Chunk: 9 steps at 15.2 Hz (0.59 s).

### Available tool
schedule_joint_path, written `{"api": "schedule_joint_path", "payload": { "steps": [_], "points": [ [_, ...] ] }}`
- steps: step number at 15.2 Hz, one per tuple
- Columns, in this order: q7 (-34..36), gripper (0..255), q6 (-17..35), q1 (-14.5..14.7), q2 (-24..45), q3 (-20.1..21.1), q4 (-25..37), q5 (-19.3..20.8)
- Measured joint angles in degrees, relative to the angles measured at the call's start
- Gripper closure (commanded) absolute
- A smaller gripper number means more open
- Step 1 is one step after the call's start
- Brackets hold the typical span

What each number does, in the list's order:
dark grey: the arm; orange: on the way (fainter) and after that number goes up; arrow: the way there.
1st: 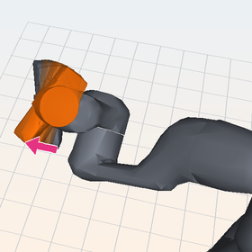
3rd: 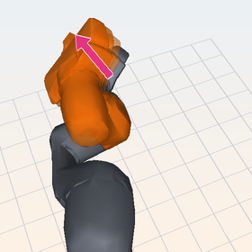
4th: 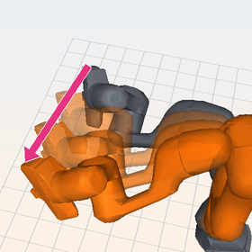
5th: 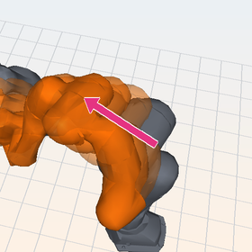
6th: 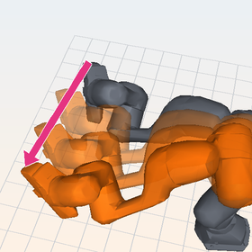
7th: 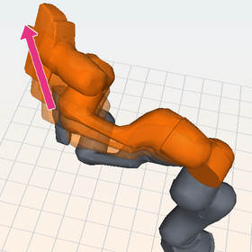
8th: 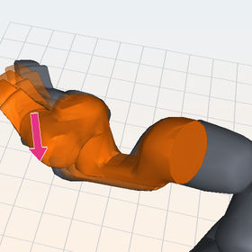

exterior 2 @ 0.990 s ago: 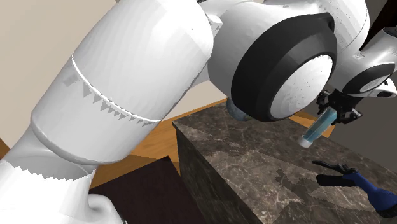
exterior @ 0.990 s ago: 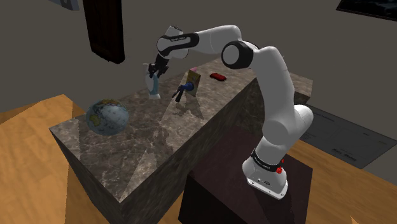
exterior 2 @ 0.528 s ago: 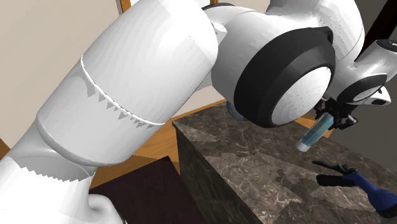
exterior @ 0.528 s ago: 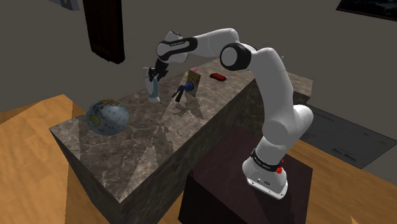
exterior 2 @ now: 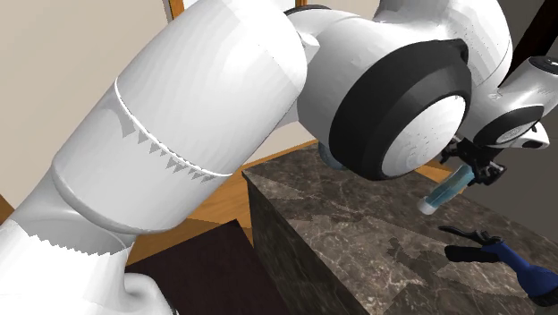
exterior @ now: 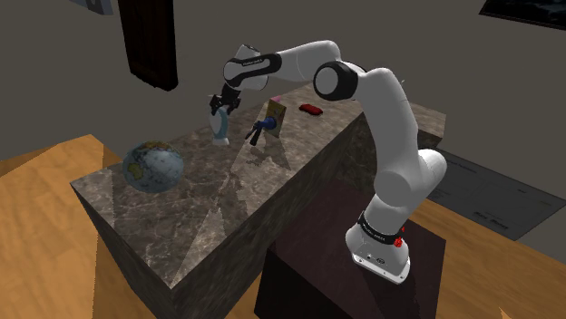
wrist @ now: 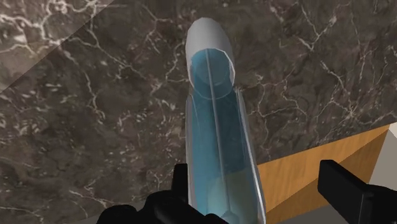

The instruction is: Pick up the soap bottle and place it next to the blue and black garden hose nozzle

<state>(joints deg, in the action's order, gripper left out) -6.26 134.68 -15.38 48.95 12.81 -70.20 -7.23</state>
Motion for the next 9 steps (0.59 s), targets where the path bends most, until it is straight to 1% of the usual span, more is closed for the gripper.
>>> {"api": "schedule_joint_path", "payload": {
  "steps": [3,7,9],
  "points": [
    [0.0,0,0.0,0.0,0.0,0.0,0.0,0.0],
    [-0.5,0,-2.0,-1.5,-5.1,0.4,-3.3,-0.6],
    [-0.4,0,-2.4,-1.7,-6.0,0.5,-3.8,-0.7]
  ]
}}
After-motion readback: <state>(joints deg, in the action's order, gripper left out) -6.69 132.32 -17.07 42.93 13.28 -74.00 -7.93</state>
